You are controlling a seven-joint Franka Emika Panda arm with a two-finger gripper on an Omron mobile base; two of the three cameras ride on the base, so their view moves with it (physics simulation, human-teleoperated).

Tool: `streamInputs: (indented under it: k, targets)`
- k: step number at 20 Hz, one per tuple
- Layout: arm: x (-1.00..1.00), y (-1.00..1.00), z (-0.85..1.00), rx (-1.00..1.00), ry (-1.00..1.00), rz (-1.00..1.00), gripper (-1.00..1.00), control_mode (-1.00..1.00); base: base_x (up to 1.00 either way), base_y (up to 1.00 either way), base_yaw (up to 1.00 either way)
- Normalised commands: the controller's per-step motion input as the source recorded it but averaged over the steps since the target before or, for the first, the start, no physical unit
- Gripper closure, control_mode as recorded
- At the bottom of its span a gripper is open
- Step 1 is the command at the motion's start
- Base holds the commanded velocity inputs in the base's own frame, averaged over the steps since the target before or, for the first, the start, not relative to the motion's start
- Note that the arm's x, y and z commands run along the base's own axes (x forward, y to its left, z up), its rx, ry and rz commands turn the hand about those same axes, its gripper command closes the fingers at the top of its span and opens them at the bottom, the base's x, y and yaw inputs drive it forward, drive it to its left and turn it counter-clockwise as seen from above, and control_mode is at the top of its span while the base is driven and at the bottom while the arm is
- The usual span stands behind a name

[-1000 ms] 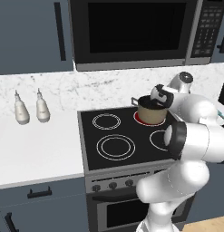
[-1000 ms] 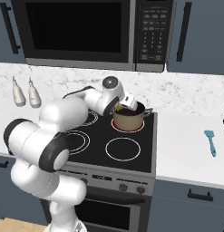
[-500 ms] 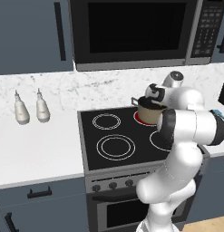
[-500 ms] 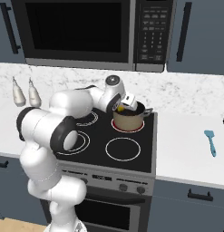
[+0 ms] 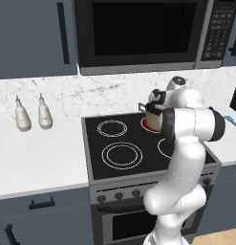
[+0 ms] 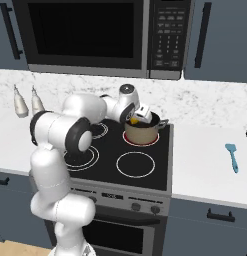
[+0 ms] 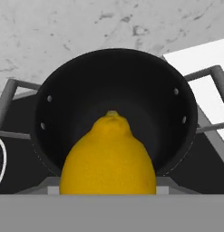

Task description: Put the avocado and lemon in the pot. Retrieve the spatula and lightly stir the vegetables in the pot.

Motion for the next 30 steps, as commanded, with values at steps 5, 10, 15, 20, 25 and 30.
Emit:
streamInputs:
  k: [5,10,15,20,25,30]
  targets:
    - [0.32,-0.01,-0.06,0.0,0.01,0.0,1.0,-1.0,0.0,0.0,0.0]
    - [0.25,0.0,-0.2,0.0,0.0,0.01,1.0,-1.0,0.0,0.0,0.0]
    - [0.18,-0.07,-0.24,0.0,0.01,0.01,1.0,-1.0,0.0,0.0,0.0]
    - [0.1,-0.18,-0.1,0.0,0.0,0.02,1.0,-1.0,0.0,0.0,0.0]
    - [0.25,-0.15,-0.07,0.0,0.0,0.02,1.0,-1.0,0.0,0.0,0.0]
    - [0.24,-0.05,-0.21,0.0,0.0,0.01,1.0,-1.0,0.0,0.0,0.0]
